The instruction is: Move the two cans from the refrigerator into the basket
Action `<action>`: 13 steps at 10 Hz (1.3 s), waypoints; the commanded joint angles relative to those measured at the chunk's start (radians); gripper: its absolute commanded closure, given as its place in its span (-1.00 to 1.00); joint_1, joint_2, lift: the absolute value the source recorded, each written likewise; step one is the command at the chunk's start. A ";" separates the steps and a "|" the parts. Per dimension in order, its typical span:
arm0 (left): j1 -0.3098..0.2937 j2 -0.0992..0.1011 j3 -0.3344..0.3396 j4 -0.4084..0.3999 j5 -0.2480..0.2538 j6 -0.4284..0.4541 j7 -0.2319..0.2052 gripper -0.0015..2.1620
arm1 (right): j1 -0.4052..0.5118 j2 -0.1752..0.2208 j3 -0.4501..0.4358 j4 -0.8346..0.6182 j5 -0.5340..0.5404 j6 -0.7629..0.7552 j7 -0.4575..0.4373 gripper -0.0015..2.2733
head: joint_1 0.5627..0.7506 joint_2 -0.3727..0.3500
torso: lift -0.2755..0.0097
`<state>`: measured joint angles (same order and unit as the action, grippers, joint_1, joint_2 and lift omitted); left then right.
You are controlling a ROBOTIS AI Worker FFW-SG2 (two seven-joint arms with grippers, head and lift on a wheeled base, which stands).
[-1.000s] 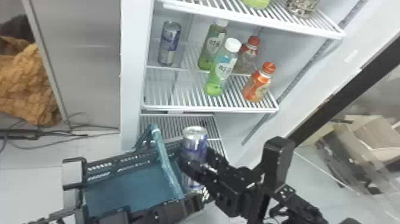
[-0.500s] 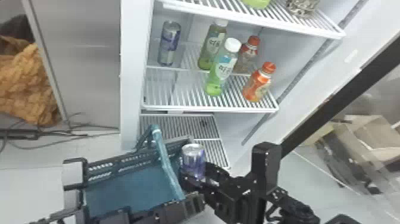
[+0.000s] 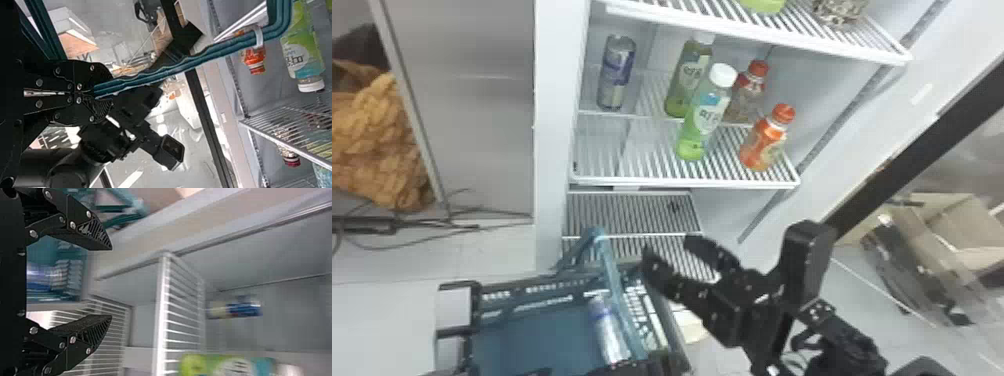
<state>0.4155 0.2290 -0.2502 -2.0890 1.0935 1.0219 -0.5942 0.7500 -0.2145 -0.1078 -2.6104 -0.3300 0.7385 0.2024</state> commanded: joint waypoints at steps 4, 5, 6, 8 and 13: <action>-0.001 0.026 -0.015 -0.062 -0.003 0.053 -0.012 0.12 | -0.090 0.009 -0.002 0.113 -0.009 -0.437 -0.038 -0.79 | 0.41 -0.94 | -1.00; -0.001 0.027 -0.017 -0.065 -0.001 0.056 -0.013 0.12 | -0.134 0.009 0.006 0.162 -0.003 -0.478 -0.040 -0.80 | 0.41 -0.94 | -1.00; 0.002 0.029 -0.017 -0.067 0.001 0.058 -0.015 0.12 | -0.178 0.006 0.020 0.219 -0.001 -0.508 -0.040 -0.81 | 0.41 -0.94 | -1.00; 0.002 0.032 -0.021 -0.070 0.001 0.063 -0.015 0.12 | -0.276 -0.010 0.078 0.346 -0.001 -0.586 -0.044 -0.83 | 0.41 -0.94 | -1.00; -0.003 0.032 -0.023 -0.070 0.001 0.070 -0.013 0.12 | -0.443 -0.019 0.172 0.557 0.001 -0.660 -0.057 -0.88 | 0.41 -0.94 | -1.00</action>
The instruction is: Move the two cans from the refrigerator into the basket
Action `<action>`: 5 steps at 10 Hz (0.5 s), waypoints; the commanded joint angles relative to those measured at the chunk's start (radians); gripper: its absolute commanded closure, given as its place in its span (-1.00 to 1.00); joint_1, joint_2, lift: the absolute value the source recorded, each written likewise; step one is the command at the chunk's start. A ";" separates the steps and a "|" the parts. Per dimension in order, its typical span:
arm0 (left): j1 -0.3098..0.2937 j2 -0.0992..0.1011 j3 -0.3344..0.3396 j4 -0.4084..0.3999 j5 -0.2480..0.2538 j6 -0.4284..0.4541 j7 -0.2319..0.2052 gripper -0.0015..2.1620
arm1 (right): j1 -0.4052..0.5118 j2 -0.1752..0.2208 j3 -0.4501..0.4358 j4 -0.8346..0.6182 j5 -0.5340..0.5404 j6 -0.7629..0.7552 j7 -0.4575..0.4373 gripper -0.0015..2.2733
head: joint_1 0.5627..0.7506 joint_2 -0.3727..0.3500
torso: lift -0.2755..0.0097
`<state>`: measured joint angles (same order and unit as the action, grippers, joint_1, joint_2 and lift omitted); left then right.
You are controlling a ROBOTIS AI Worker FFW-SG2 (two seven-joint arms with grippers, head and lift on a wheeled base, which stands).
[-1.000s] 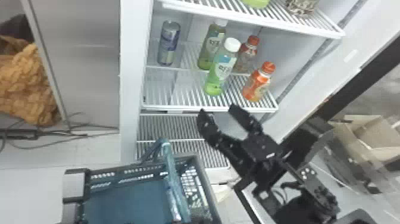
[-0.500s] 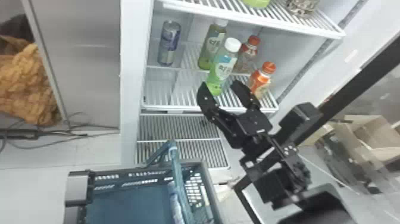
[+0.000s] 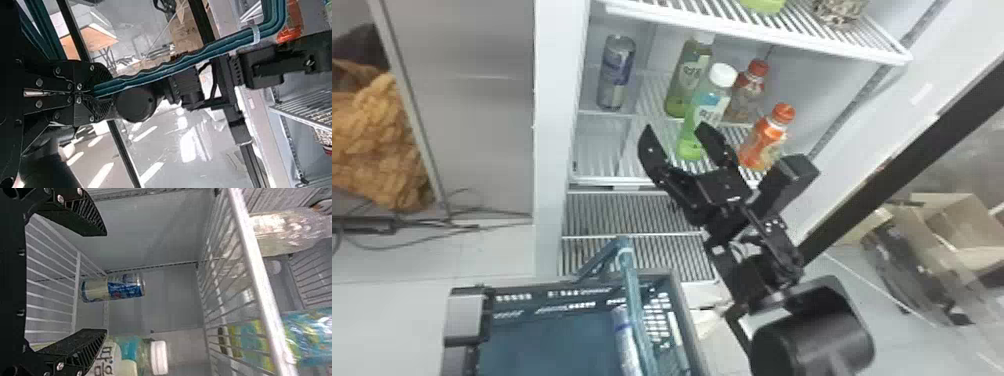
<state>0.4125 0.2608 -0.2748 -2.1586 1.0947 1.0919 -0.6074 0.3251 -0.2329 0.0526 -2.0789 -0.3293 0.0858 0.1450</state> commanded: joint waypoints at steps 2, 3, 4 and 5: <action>0.000 0.002 0.000 0.000 0.000 0.000 0.000 0.12 | -0.102 -0.002 0.049 0.146 -0.002 -0.034 -0.001 -0.88 | 0.41 -0.94 | -1.00; 0.000 0.002 0.000 0.000 0.000 0.003 0.000 0.12 | -0.136 -0.003 0.063 0.180 0.002 -0.039 -0.001 -0.88 | 0.41 -0.94 | -1.00; 0.000 0.000 0.002 0.000 0.000 0.003 0.000 0.12 | -0.166 -0.005 0.073 0.210 0.002 -0.042 -0.002 -0.88 | 0.41 -0.94 | -1.00; 0.000 0.000 0.002 0.000 0.000 0.003 0.000 0.12 | -0.205 -0.009 0.093 0.254 0.004 -0.047 -0.008 -0.88 | 0.41 -0.94 | -1.00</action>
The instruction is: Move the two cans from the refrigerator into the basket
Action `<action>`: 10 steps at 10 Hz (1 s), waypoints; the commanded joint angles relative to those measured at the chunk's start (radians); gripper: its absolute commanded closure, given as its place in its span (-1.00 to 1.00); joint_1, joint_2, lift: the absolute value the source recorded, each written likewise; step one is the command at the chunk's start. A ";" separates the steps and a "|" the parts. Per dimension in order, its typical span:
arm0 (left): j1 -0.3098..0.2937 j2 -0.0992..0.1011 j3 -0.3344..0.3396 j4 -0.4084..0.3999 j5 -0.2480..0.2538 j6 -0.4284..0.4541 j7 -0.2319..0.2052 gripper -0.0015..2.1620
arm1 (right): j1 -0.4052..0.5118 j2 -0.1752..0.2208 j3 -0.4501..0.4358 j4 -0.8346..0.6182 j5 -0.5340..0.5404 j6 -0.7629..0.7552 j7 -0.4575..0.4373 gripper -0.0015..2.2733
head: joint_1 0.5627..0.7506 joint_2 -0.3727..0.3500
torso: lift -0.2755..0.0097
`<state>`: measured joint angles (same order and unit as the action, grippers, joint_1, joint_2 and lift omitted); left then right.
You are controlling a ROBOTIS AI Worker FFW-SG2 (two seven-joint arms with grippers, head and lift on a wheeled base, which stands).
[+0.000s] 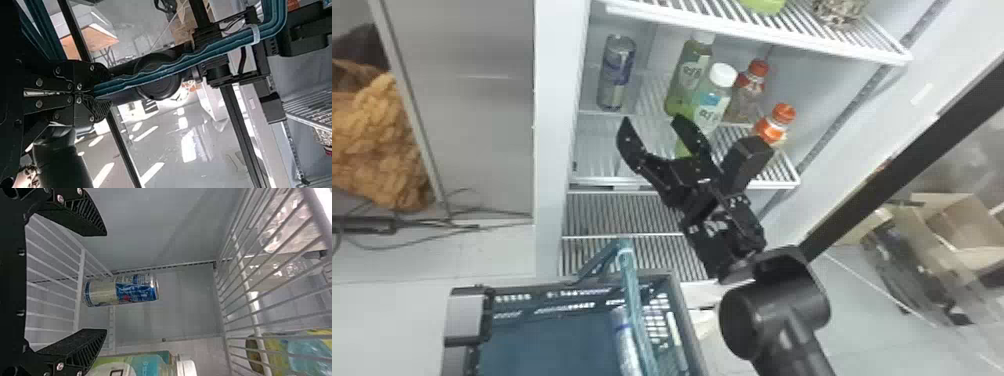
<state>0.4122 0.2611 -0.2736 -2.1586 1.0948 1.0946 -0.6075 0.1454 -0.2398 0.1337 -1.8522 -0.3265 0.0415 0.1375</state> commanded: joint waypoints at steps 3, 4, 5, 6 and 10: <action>-0.002 0.000 -0.002 0.000 0.002 0.000 0.000 0.12 | -0.138 -0.006 0.074 0.145 0.019 -0.012 -0.033 -0.88 | 0.41 -0.94 | -1.00; -0.005 0.000 -0.002 0.000 0.004 0.000 0.000 0.12 | -0.168 -0.007 0.094 0.175 0.025 -0.012 -0.047 -0.89 | 0.41 -0.94 | -1.00; -0.005 0.000 -0.002 0.000 0.010 0.002 0.002 0.12 | -0.195 -0.007 0.110 0.202 0.033 -0.012 -0.064 -0.90 | 0.41 -0.93 | -1.00; -0.005 0.000 -0.004 0.000 0.008 0.002 0.002 0.12 | -0.224 -0.009 0.129 0.231 0.041 -0.012 -0.081 -0.90 | 0.41 -0.90 | -1.00; -0.010 0.000 -0.004 0.000 0.004 0.000 0.005 0.12 | -0.317 -0.013 0.157 0.334 0.035 -0.029 -0.130 -0.91 | 0.41 -0.86 | -1.00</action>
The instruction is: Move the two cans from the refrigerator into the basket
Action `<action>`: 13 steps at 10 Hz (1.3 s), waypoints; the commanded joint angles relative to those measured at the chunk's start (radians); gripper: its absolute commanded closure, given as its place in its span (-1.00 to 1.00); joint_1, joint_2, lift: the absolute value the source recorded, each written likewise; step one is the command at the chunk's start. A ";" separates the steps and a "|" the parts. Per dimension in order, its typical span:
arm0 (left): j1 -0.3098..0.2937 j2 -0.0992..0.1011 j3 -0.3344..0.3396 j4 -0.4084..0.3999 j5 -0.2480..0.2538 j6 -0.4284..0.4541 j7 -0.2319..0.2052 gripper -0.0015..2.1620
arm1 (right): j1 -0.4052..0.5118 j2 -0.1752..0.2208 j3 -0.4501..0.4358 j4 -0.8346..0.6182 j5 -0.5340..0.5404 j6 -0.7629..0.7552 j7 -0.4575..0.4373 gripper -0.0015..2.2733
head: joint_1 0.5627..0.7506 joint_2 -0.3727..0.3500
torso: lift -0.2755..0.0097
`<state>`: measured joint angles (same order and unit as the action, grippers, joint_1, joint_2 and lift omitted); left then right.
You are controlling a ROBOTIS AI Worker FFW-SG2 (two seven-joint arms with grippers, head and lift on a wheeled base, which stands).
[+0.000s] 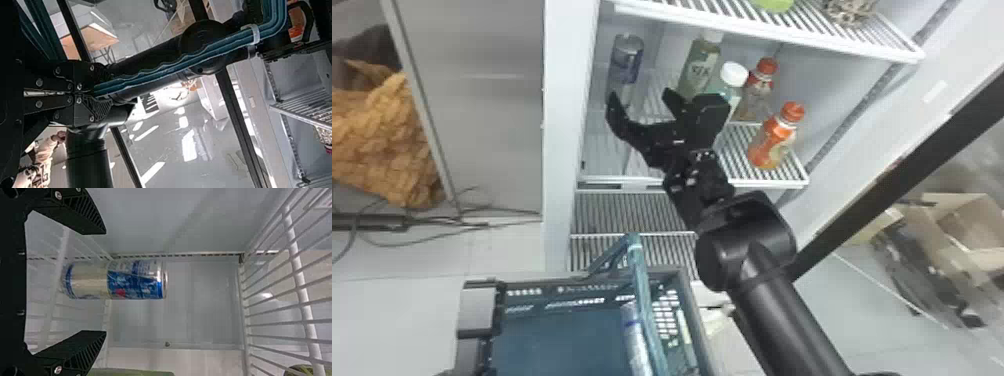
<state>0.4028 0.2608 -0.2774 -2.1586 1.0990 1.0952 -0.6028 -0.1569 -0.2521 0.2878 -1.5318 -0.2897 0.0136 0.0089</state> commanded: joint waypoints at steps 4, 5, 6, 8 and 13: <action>0.000 -0.002 0.000 0.002 0.002 -0.010 0.003 0.12 | -0.101 -0.009 0.073 0.097 -0.001 -0.006 -0.030 -0.92 | 0.41 -0.84 | -1.00; 0.000 -0.002 0.000 0.002 0.004 -0.010 0.005 0.12 | -0.125 -0.010 0.095 0.134 -0.001 -0.006 -0.041 -0.92 | 0.41 -0.81 | -1.00; 0.000 -0.002 0.000 0.005 0.006 -0.010 0.005 0.12 | -0.143 -0.012 0.111 0.156 0.001 -0.006 -0.052 -0.92 | 0.41 -0.79 | -1.00; 0.000 -0.003 0.000 0.007 0.008 -0.010 0.006 0.12 | -0.177 -0.015 0.135 0.193 0.002 -0.014 -0.066 -0.92 | 0.41 -0.78 | -1.00; -0.008 -0.005 -0.006 0.017 0.014 -0.008 0.006 0.12 | -0.229 -0.024 0.173 0.237 0.002 -0.033 -0.089 -0.56 | 0.41 -0.76 | -1.00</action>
<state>0.3955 0.2561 -0.2831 -2.1429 1.1103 1.0856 -0.5966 -0.3823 -0.2744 0.4577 -1.2981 -0.2871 -0.0194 -0.0791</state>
